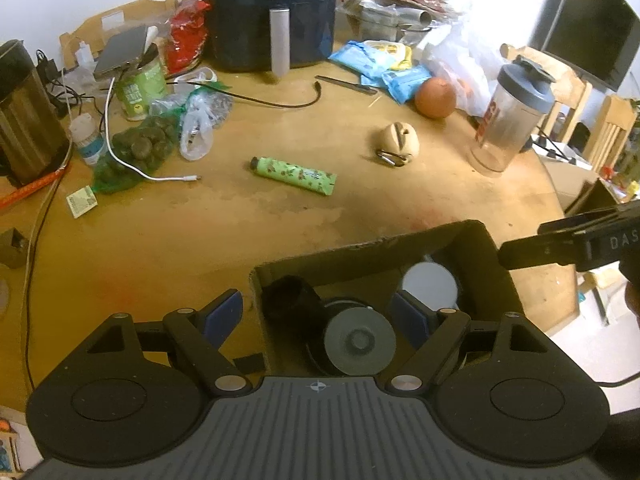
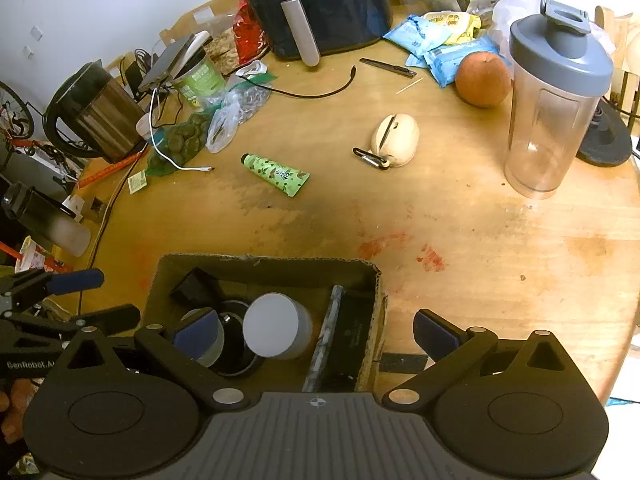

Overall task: Organize objects
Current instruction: 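Open the right tool to drop the stick while the left tool releases the container into the box, then move the open left tool to the green tube on the table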

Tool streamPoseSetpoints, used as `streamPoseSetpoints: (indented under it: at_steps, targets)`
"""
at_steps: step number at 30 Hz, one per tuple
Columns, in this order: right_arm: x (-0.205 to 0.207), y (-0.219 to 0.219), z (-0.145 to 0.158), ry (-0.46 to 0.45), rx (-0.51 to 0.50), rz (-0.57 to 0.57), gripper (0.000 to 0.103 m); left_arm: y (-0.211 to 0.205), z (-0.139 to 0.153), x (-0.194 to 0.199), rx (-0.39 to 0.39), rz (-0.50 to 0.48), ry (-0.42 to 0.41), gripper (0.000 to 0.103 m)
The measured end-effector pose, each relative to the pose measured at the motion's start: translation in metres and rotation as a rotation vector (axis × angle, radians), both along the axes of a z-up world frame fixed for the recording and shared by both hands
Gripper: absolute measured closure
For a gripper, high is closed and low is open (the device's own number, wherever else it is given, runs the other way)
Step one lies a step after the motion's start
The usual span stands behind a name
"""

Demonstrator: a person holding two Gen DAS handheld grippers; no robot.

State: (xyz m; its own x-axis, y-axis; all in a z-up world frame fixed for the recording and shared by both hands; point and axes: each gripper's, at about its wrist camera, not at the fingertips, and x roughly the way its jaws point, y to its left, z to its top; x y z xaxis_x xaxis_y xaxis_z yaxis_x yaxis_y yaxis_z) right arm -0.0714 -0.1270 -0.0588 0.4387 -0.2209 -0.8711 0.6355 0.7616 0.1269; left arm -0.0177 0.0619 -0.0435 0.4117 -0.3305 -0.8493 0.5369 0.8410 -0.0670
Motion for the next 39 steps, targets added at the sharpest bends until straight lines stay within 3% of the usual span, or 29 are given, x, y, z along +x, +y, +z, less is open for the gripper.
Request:
streamPoseSetpoints:
  at_steps: [15, 19, 21, 25, 31, 35, 39]
  targets:
    - [0.002, -0.010, 0.003, -0.006, -0.023, -0.102, 0.000, -0.002, 0.000, 0.027, 0.017, 0.066, 0.028, 0.021]
    - [0.002, -0.015, 0.003, -0.005, -0.026, -0.116, 0.000, 0.000, 0.005, 0.034, 0.003, 0.080, -0.011, 0.000]
    - [0.003, -0.017, 0.003, -0.003, -0.029, -0.138, 0.000, 0.000, 0.007, 0.037, -0.017, 0.081, -0.028, 0.000]
    - [0.003, -0.022, 0.003, -0.002, -0.032, -0.179, 0.000, -0.004, 0.014, 0.040, -0.060, 0.051, -0.103, 0.000]
    - [0.004, -0.032, 0.003, 0.003, -0.044, -0.254, 0.000, -0.018, 0.013, 0.052, -0.006, -0.012, -0.080, 0.000]
    - [0.005, -0.036, 0.004, 0.016, -0.067, -0.310, 0.000, -0.027, 0.018, 0.052, 0.039, -0.077, -0.139, 0.000]
    - [0.006, -0.039, 0.002, 0.030, -0.081, -0.340, 0.000, -0.031, 0.023, 0.058, 0.037, -0.082, -0.178, 0.000]
